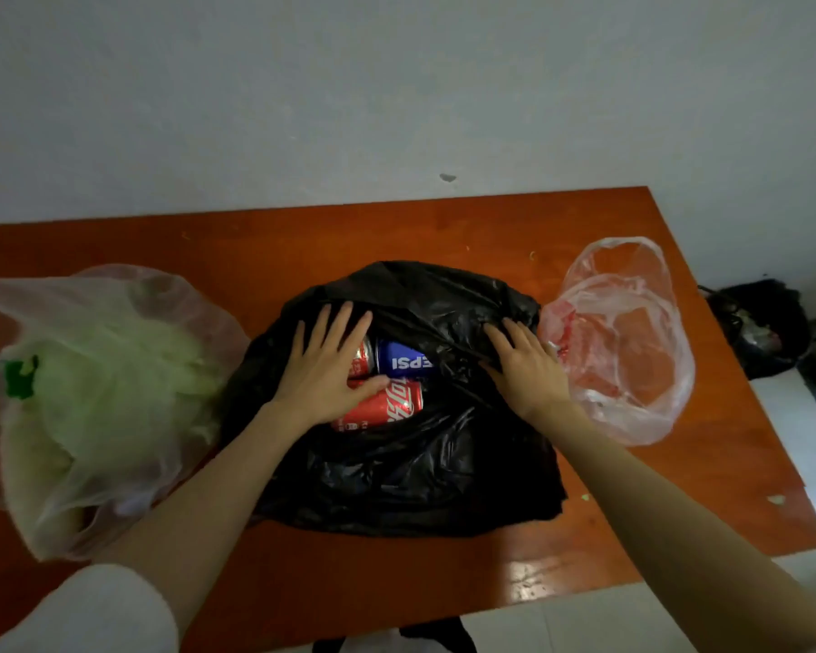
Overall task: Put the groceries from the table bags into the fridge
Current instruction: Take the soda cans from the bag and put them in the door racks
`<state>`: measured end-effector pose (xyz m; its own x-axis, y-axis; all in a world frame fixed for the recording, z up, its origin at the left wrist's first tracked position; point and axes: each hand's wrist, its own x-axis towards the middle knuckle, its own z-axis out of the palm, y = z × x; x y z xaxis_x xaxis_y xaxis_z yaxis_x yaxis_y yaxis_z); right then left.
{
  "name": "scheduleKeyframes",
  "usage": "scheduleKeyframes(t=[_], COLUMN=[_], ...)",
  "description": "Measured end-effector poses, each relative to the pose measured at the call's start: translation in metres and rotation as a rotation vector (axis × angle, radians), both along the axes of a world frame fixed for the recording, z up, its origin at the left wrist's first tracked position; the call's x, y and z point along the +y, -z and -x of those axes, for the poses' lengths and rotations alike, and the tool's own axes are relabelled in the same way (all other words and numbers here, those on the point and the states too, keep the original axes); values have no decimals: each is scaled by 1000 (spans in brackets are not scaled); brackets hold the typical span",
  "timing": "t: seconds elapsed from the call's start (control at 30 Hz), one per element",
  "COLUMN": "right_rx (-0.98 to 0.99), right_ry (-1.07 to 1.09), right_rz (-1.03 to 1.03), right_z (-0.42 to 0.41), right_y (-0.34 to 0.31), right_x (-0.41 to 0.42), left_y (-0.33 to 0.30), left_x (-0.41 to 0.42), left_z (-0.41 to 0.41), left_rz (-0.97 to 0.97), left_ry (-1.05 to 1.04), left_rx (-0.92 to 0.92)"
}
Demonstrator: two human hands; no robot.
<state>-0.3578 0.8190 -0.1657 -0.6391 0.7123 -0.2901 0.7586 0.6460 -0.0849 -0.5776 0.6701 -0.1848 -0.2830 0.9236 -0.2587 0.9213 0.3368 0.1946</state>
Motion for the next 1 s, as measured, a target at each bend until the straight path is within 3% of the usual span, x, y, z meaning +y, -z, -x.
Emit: scheduleKeyframes(t=[0.17,0.3,0.4,0.5,0.6,0.7,0.87,1.0], right_rx=[147,456,341,83,-37,-4,316,269], right_ry=[17,-250,-367,-230,-97,-62,24,95], right_rz=[-140,-224,-164,-176,-208,-155,-10,40], right_z=[13,30,46,39,27,28,42,50], right_y=[-15,-12,0,16,28,31,46,44], right_x=[-11,-35,-42,-19,12,30,45,50], left_y=[-3,-2,3,8,10,14,23,27], left_x=[24,41,47,46,45,49,56,65], left_z=[18,22,27,37,48,56,58,62], left_rz=[-24,20,30,29,7,-15,-8,21], left_ry=[-19,34,54,56,64,53,-34,-159], left_rx=[-126,-161,-141,-148,-134,-188,-354,-511])
